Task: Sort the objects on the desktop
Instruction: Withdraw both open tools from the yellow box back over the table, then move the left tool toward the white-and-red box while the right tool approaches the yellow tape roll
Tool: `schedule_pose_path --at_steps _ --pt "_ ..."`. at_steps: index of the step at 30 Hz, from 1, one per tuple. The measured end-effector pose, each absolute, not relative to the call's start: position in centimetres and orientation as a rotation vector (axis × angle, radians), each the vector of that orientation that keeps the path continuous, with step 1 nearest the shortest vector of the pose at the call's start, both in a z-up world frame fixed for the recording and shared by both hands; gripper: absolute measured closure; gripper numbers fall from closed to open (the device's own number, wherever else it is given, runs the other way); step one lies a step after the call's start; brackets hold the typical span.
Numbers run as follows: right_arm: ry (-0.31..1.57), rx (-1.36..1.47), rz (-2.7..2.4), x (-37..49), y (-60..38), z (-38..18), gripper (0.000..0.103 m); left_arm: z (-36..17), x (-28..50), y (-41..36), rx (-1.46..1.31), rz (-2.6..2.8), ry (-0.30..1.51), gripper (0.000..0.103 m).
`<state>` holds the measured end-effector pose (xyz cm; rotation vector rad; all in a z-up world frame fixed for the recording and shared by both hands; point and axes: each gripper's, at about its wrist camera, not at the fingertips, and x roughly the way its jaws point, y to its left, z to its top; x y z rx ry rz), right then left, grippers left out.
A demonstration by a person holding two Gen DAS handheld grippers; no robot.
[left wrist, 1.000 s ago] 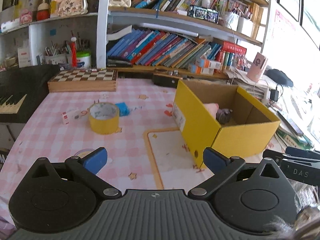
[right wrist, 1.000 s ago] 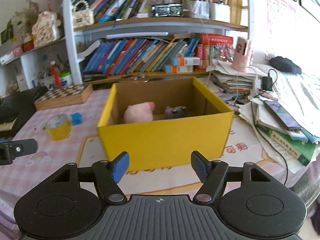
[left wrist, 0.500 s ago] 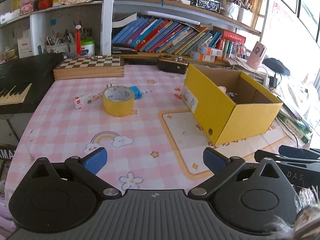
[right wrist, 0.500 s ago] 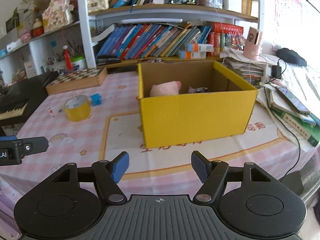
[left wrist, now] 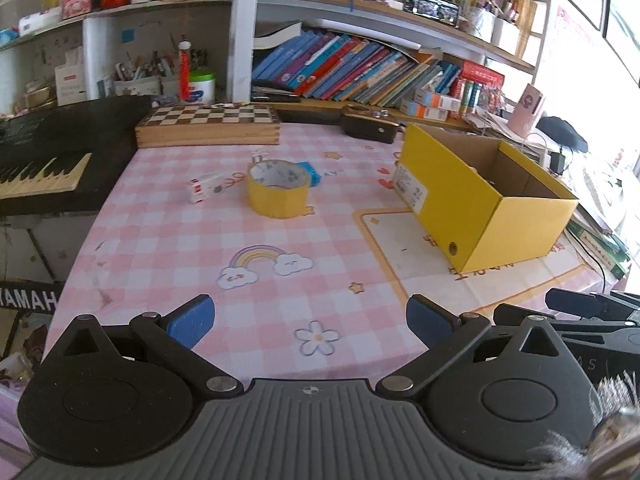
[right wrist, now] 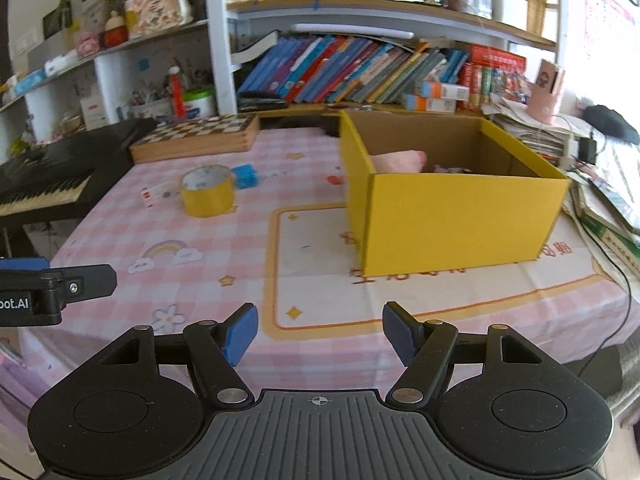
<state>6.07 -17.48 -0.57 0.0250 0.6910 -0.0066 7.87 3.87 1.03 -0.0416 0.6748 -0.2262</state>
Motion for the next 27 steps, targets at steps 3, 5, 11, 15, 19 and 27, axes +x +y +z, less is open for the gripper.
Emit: schedule_pose_path --at_steps 3,5,11,15,19,27 --pt "0.694 0.008 0.020 6.3 -16.3 -0.6 0.032 0.9 7.8 5.1 -0.059 -0.206 0.677 0.000" --pt "0.691 -0.005 0.037 6.5 -15.5 -0.5 0.032 0.9 7.7 5.9 -0.071 -0.192 0.677 0.000" --pt "0.692 -0.029 0.077 6.9 -13.7 -0.4 0.032 0.9 7.8 7.5 -0.089 -0.163 0.673 0.000" --pt "0.693 -0.042 0.100 7.4 -12.8 -0.3 0.032 0.8 7.8 8.2 -0.099 -0.145 0.671 0.000" --pt "0.697 -0.049 0.120 7.9 -12.2 -0.4 0.032 0.8 8.1 8.6 -0.103 -0.132 0.674 0.000" --pt "0.714 -0.072 0.159 9.4 -11.7 -0.7 0.032 0.3 9.3 8.8 -0.114 -0.116 0.691 0.000"
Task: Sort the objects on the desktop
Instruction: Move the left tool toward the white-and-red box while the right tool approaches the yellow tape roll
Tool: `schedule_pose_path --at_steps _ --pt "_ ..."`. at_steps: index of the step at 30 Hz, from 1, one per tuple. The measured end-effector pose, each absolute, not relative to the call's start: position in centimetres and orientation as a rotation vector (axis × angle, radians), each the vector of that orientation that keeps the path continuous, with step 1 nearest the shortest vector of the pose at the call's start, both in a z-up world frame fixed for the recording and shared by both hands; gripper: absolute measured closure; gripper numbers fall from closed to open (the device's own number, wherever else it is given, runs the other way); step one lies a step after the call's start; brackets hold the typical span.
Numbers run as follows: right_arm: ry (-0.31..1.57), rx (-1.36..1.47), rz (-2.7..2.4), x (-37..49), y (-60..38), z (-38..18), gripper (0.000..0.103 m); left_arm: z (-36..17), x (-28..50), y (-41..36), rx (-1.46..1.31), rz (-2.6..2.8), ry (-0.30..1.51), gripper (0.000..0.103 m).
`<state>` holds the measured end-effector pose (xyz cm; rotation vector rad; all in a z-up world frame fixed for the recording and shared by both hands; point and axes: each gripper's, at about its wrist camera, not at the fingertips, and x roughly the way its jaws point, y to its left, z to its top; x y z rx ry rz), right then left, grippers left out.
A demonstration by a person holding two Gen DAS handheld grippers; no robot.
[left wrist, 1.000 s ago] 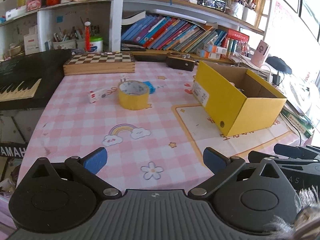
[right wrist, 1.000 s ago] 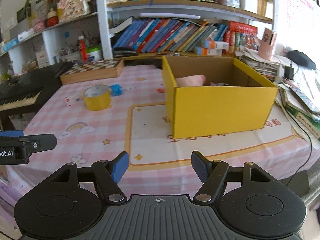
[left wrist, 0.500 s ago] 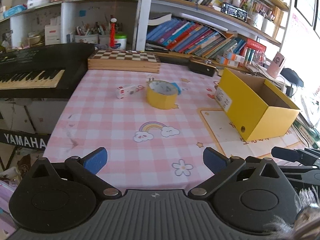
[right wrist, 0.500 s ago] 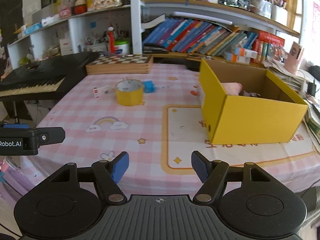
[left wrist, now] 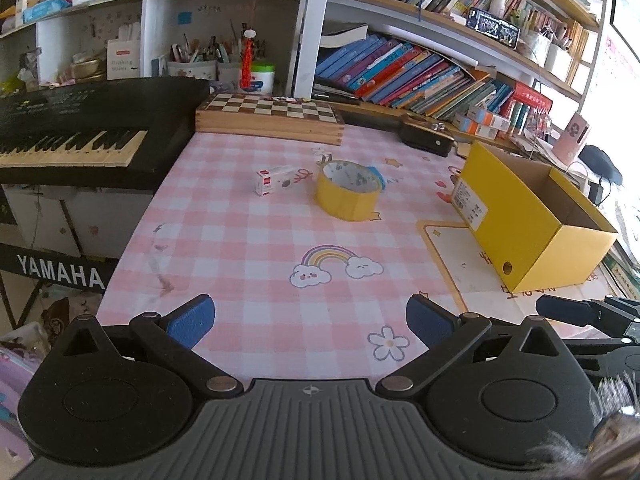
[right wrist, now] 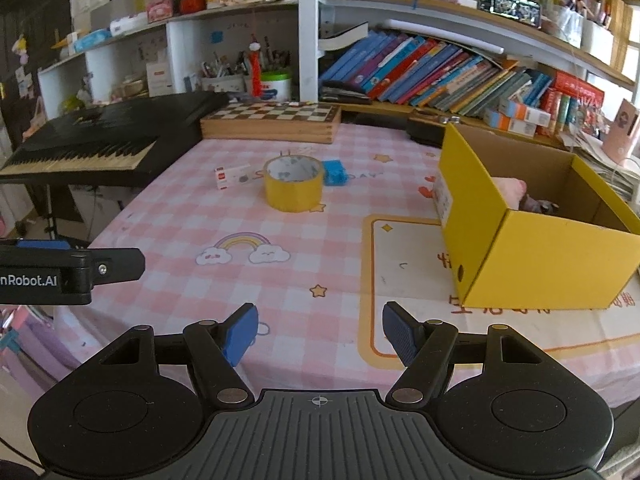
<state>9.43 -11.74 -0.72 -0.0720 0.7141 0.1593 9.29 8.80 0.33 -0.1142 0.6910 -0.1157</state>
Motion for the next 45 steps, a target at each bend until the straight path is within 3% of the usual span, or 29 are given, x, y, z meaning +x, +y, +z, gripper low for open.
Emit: schedule_pose_path --at_steps 45 --pt "0.799 -0.070 0.412 29.0 -12.2 -3.6 0.032 0.1 28.1 7.3 -0.164 0.103 0.719 0.000"
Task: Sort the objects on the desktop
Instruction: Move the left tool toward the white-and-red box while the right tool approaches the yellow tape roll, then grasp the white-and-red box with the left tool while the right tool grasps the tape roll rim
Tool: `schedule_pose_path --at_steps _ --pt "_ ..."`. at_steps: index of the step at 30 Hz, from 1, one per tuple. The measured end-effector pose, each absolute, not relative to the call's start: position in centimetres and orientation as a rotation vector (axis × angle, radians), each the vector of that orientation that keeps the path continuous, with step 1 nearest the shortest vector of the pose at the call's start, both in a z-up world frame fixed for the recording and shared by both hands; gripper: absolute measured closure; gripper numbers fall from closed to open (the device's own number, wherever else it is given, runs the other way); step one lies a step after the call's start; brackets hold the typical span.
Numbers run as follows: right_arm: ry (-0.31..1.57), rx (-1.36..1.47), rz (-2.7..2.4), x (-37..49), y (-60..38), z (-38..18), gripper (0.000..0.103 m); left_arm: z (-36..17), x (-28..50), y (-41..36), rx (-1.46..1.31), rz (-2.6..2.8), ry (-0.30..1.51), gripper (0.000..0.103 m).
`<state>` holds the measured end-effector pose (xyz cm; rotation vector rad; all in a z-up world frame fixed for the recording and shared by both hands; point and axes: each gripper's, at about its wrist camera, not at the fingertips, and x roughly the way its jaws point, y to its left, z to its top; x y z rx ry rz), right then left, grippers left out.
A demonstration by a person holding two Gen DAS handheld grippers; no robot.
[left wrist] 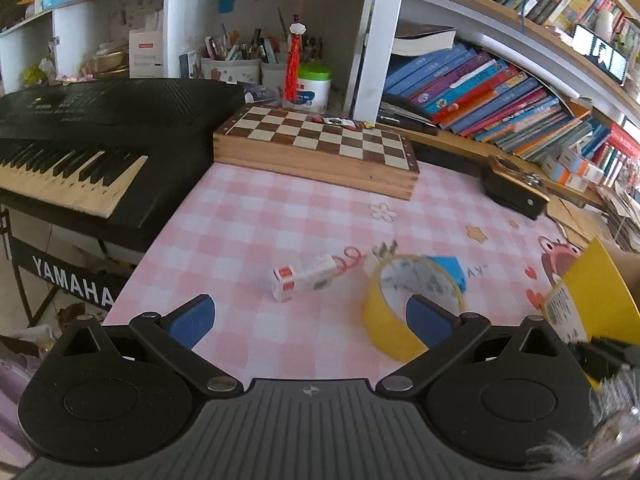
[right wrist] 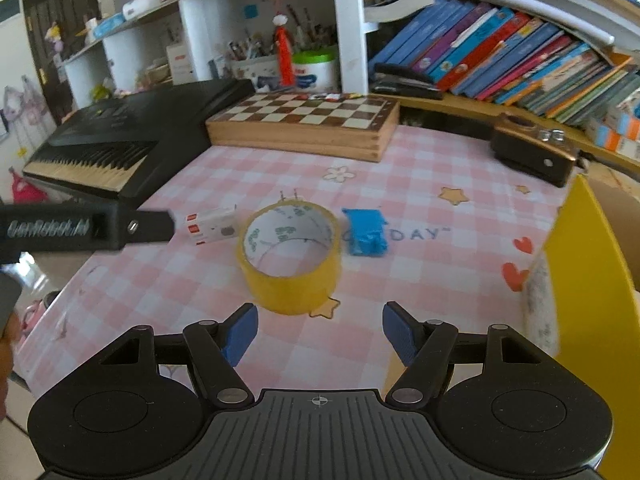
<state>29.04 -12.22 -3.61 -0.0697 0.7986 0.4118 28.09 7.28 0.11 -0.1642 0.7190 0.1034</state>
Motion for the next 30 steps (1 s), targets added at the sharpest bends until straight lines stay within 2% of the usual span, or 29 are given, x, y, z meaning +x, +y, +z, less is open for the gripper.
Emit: schedule_pose_path --at_steps 5,7,9,11,13,20,22,30 --pt "0.819 -0.069 0.430 30.5 -11.3 -4.5 0.031 -1.1 31.3 7.5 -0.165 0.156 0.737 0.002" --pt "0.817 -0.072 0.438 30.8 -10.9 -4.7 0.026 -1.7 32.6 7.4 -0.178 0.185 0.750 0.003" --pt "0.815 -0.086 0.453 31.1 -10.4 -5.0 0.026 -2.4 33.8 7.3 -0.185 0.198 0.763 0.003" --pt "0.813 -0.106 0.462 31.5 -9.9 -5.3 0.026 -3.2 35.0 6.9 -0.175 0.222 0.782 0.010" --pt "0.815 -0.122 0.464 31.9 -9.4 -5.8 0.026 -4.1 36.1 6.7 -0.177 0.244 0.817 0.021" --pt "0.815 -0.139 0.456 33.2 -8.3 -6.9 0.026 -5.8 37.7 6.4 -0.196 0.317 0.857 0.036" --pt "0.814 -0.143 0.458 33.5 -8.1 -7.1 0.026 -6.0 37.8 6.3 -0.197 0.316 0.860 0.047" --pt "0.812 -0.151 0.460 34.4 -7.5 -7.8 0.021 -5.8 36.8 6.8 -0.198 0.353 0.821 0.051"
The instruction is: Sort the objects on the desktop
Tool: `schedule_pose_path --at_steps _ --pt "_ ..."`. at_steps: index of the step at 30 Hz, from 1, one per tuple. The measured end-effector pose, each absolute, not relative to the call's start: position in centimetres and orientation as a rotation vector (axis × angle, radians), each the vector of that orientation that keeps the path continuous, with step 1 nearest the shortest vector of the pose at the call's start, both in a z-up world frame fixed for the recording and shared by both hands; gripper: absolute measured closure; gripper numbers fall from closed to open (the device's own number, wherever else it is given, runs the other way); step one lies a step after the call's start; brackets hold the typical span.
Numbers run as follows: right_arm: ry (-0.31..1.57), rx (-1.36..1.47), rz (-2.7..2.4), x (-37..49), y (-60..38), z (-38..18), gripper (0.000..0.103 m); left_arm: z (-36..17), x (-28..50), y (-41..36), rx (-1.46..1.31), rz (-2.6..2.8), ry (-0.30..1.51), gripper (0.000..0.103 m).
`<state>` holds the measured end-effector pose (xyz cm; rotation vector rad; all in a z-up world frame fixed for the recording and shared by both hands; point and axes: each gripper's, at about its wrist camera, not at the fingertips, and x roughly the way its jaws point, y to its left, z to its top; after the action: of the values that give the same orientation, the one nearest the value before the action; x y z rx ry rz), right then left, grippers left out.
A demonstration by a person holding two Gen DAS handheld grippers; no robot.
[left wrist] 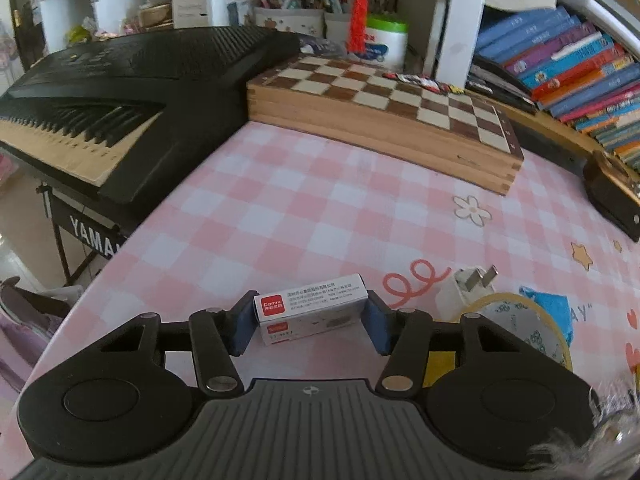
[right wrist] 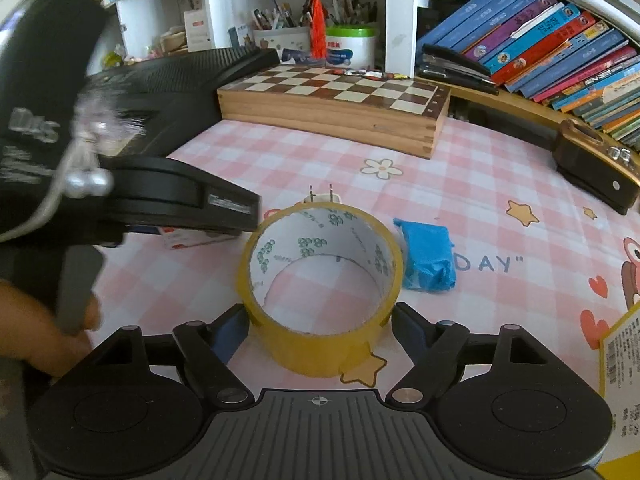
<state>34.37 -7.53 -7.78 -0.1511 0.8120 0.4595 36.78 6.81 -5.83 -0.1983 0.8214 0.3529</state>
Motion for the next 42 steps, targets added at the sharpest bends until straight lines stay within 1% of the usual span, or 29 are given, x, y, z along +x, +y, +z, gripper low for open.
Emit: schedule_pose_path --at_steps 2,6,10,14,16,28,42 --pt "0.813 -0.158 0.458 34.6 -7.4 -8.0 0.021 -5.4 36.3 7.4 -0.220 0.355 0.806 0.051" --pt "0.796 -0.181 0.459 35.2 -7.0 -8.3 0.014 -4.4 35.2 8.4 -0.248 0.354 0.783 0.051" --pt "0.791 -0.176 0.459 36.3 -6.6 -8.5 0.011 -3.7 34.2 9.0 -0.270 0.347 0.776 0.051" --pt "0.800 -0.179 0.462 37.0 -6.3 -8.5 0.012 -3.1 33.4 8.9 -0.273 0.326 0.771 0.051" --pt "0.797 -0.186 0.478 37.0 -6.1 -8.2 0.019 -2.9 33.0 8.8 -0.271 0.315 0.767 0.051" --pt "0.752 -0.126 0.455 34.0 -8.2 -5.1 0.019 -0.7 30.2 8.7 -0.277 0.243 0.722 0.051" --pt "0.673 -0.107 0.447 27.6 -10.3 -0.4 0.019 3.1 24.0 8.6 -0.251 0.106 0.618 0.051"
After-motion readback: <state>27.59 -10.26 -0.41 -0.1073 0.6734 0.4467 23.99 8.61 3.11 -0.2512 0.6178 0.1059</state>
